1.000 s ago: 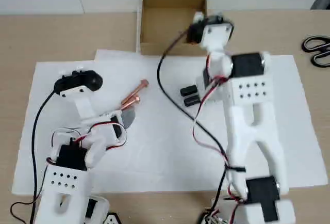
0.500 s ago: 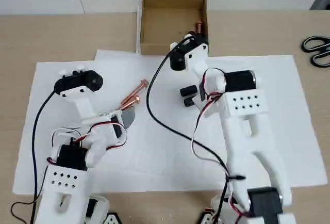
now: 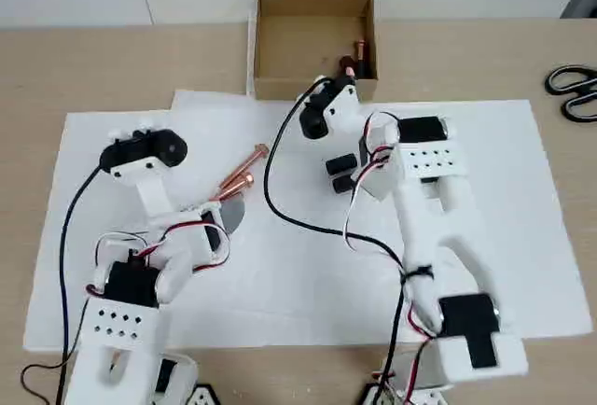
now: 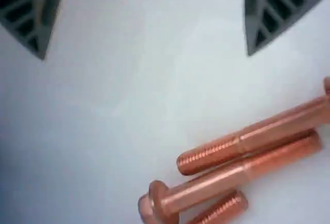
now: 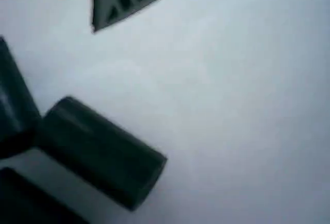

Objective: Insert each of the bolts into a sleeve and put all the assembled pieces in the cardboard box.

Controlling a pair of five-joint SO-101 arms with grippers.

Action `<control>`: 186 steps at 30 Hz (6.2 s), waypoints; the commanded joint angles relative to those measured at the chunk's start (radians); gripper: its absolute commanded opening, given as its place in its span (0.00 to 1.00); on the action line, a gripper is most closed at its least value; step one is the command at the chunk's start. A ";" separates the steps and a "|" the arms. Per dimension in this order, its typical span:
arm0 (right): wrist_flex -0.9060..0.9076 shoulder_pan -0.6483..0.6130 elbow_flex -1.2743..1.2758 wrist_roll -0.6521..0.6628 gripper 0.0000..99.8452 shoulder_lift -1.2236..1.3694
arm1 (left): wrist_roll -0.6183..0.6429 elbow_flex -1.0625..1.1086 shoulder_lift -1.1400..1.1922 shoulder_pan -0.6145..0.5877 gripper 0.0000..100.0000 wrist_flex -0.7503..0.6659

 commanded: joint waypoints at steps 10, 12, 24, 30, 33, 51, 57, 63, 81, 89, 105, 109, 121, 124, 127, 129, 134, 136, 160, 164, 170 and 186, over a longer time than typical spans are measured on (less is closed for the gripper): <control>-0.024 0.050 -0.256 0.074 0.24 0.294 | -0.008 0.002 -0.009 -0.003 0.23 -0.002; -0.022 0.061 -0.292 0.095 0.24 0.340 | -0.008 0.002 -0.009 -0.003 0.23 -0.002; -0.027 0.056 -0.345 0.097 0.21 0.460 | -0.008 0.002 -0.009 -0.003 0.23 -0.002; -0.025 0.077 -0.345 0.094 0.08 0.460 | -0.008 0.002 -0.009 -0.003 0.23 -0.002; -0.024 0.101 -0.345 0.094 0.07 0.460 | -0.008 0.004 -0.009 -0.003 0.23 -0.002; 0.288 0.173 -0.413 -0.144 0.07 0.277 | -0.008 0.004 -0.009 0.002 0.23 -0.002; 0.335 0.168 -0.410 -0.316 0.07 0.289 | -0.008 0.004 -0.009 0.003 0.23 -0.002; 0.332 0.120 -0.410 -0.402 0.07 0.374 | -0.008 0.004 -0.009 0.003 0.23 0.002; 0.298 0.067 -0.411 -0.431 0.17 0.418 | -0.008 0.004 -0.009 0.003 0.23 0.003; 0.268 0.070 -0.410 -0.433 0.17 0.492 | -0.008 0.015 -0.009 0.003 0.23 -0.002; 0.395 0.116 -0.568 -0.436 0.00 0.535 | -0.008 0.010 -0.009 0.003 0.23 -0.002; 0.538 0.153 -0.763 -0.436 0.00 0.533 | -0.009 0.005 -0.009 -0.002 0.23 0.000; 0.561 0.197 -0.784 -0.462 0.00 0.269 | -0.141 -0.291 0.020 -0.005 0.24 0.095; 0.559 0.197 -0.735 -0.462 0.00 0.222 | -0.176 -0.377 0.120 -0.005 0.24 0.097; 0.559 0.199 -0.710 -0.463 0.00 0.200 | -0.250 -0.470 0.285 -0.003 0.24 0.130; 0.559 0.200 -0.707 -0.463 0.00 0.196 | -0.322 -0.570 0.427 -0.005 0.24 0.186; 0.559 0.234 -0.706 -0.463 0.00 0.196 | -0.468 -0.906 0.793 -0.071 0.23 0.321; 0.559 0.249 -0.697 -0.465 0.00 0.196 | -0.500 -1.040 0.921 -0.081 0.23 0.379; 0.559 0.229 -0.674 -0.512 0.00 0.196 | -0.868 -1.784 1.737 -0.023 0.23 0.450; 0.559 0.209 -0.674 -0.512 0.00 0.196 | -0.868 -1.853 1.811 -0.021 0.23 0.448; 0.559 0.206 -0.674 -0.512 0.00 0.196 | -0.864 -1.943 1.896 -0.002 0.23 0.453; 0.556 0.206 -0.674 -0.512 0.00 0.202 | -0.861 -1.952 1.932 0.003 0.02 0.474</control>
